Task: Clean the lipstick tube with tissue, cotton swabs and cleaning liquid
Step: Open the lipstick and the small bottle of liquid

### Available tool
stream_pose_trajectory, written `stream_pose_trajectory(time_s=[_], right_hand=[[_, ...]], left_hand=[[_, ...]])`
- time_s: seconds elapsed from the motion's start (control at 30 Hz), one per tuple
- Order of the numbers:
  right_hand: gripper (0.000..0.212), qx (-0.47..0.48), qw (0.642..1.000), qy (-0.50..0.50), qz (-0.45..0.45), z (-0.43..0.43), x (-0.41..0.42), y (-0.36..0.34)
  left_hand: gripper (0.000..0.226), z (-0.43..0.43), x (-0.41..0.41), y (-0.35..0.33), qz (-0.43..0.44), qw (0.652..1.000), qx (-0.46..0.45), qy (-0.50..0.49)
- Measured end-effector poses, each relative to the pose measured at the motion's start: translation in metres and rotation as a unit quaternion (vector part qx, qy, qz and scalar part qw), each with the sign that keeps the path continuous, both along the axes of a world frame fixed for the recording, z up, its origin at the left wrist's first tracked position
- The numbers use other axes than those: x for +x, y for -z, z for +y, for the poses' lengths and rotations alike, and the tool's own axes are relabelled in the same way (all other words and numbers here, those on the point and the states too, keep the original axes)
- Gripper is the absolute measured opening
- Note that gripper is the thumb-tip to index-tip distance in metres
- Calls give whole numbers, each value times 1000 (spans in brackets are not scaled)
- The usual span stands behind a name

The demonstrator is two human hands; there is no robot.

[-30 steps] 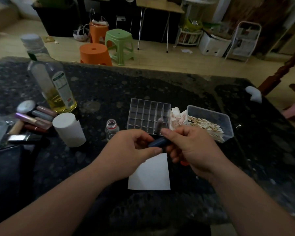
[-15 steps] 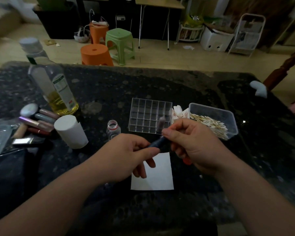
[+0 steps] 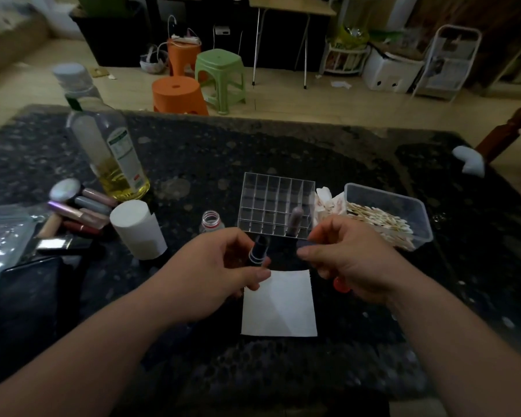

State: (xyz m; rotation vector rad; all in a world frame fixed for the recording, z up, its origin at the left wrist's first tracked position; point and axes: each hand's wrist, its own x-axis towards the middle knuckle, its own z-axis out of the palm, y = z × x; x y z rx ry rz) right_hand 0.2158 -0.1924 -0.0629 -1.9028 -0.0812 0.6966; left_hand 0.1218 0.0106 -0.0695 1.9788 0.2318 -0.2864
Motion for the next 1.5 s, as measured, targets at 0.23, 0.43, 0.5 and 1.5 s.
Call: stream_pose_trajectory(time_s=[0.23, 0.43, 0.5, 1.5], right_hand=[[26, -98, 989, -49, -96, 15, 5, 13], [18, 305, 937, 24, 168, 18, 8, 4], [20, 344, 918, 19, 194, 17, 7, 3], [12, 112, 990, -79, 23, -1, -2, 6]], left_hand=[[20, 6, -4, 2, 4, 999, 35, -1], [17, 12, -2, 5, 11, 1000, -13, -23], [16, 13, -2, 7, 11, 999, -23, -41], [48, 3, 3, 60, 22, 970, 192, -147]])
